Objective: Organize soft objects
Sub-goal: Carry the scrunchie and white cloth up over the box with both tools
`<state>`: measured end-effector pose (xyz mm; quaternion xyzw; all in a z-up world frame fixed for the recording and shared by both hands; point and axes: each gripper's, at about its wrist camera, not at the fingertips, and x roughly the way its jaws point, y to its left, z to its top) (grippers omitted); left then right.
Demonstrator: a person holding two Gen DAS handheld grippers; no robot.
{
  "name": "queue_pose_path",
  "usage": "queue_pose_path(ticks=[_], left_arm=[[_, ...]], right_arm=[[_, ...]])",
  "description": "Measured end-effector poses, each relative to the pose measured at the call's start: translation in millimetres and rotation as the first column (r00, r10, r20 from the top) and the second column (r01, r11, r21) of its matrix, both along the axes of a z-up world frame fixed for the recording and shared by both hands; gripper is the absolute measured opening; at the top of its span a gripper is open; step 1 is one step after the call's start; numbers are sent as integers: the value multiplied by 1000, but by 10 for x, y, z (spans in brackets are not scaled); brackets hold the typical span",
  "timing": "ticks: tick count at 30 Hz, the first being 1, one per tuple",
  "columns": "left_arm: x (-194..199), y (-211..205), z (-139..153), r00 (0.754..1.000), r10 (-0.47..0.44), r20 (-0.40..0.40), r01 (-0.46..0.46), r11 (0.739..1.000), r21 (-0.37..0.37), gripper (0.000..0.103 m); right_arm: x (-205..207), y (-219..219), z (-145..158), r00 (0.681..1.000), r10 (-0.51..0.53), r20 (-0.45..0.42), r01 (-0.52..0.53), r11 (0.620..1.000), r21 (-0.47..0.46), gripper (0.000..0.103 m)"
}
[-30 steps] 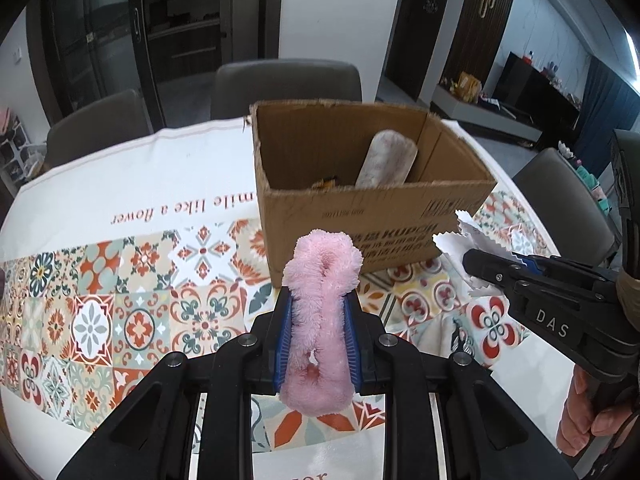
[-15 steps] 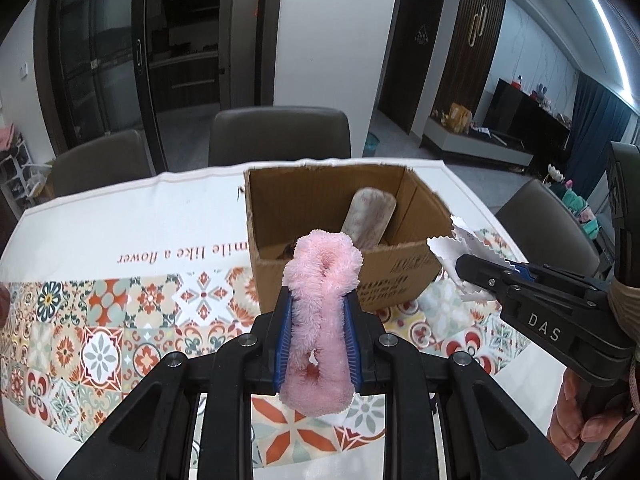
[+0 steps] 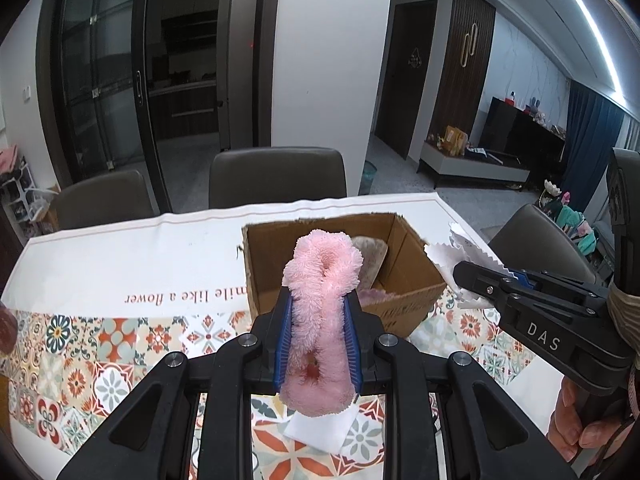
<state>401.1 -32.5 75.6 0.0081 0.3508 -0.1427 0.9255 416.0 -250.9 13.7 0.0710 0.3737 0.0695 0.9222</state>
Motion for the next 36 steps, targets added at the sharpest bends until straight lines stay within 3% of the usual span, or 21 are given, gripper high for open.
queue_pose_path(ticks=[18, 36], left_arm=[[434, -98, 81, 1000, 9, 12, -9, 1000, 10, 25], [1009, -334, -177, 997, 19, -78, -16, 999, 45, 25]], right_arm=[[322, -21, 155, 999, 25, 25, -24, 999, -21, 14], [797, -33, -94, 998, 37, -43, -38, 999, -28, 14]])
